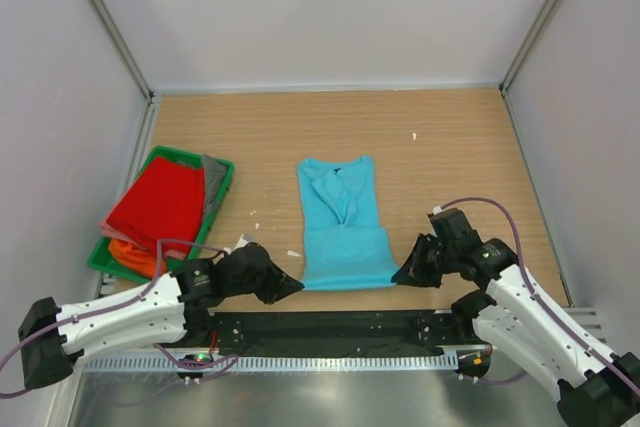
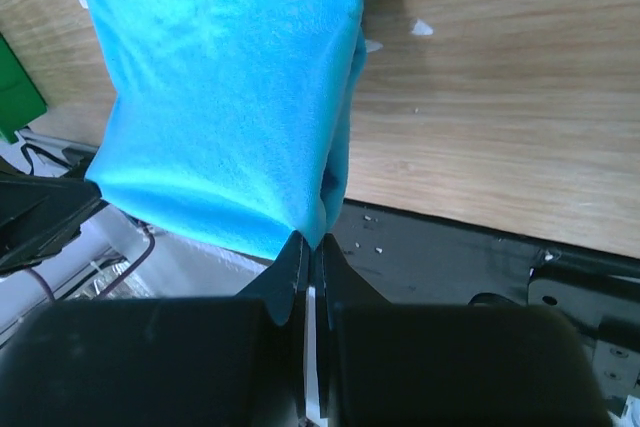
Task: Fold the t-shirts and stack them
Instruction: Fold the tshirt
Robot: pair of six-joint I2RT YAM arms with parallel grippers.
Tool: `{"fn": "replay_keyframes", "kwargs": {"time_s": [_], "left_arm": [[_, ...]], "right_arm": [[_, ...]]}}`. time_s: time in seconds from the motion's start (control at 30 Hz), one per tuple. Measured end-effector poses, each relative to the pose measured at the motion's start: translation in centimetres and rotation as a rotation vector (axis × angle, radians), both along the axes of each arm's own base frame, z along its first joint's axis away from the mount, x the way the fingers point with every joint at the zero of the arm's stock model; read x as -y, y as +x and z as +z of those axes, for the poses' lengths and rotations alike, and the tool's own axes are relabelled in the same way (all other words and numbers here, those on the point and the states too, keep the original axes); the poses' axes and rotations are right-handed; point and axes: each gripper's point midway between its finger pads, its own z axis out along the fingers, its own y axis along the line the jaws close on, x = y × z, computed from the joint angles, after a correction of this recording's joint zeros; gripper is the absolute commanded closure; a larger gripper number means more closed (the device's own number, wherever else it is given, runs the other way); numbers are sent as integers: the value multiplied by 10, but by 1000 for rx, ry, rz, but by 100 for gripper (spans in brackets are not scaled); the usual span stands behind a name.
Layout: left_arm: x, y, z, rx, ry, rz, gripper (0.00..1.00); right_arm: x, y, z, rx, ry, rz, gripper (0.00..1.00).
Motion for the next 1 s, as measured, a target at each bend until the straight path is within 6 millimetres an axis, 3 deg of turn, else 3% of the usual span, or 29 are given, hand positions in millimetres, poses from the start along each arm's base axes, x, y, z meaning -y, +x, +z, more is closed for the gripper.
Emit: {"fn": "replay_keyframes", "kwargs": {"time_s": [0.07,0.17,0.3,0.4,0.5,0.7,0.87,1.0], "left_arm": [[-3,2,6,12,31,2,100],[-4,14,32,67,78,-5,100],[-4,55,81,188,117,6,100],[-15,92,98,232,158,46,100],[-22,123,98,229,211,33,100],[-29,178,94,206,269,-20,100],[-20,212,109,254,247,-53,100],[-10,233,103,243,226,-90,100]], "right_arm": [[-2,-2,4,-13,6,6,99],[-6,4,21,-16,8,8,99],[-19,32,58,14,5,22,99],[-33,63,84,45,1,38,99],[-46,92,98,63,-6,52,99],[-58,149,99,45,-26,49,99],[-55,184,92,18,-21,34,99],[-46,204,88,6,-6,15,99]]}}
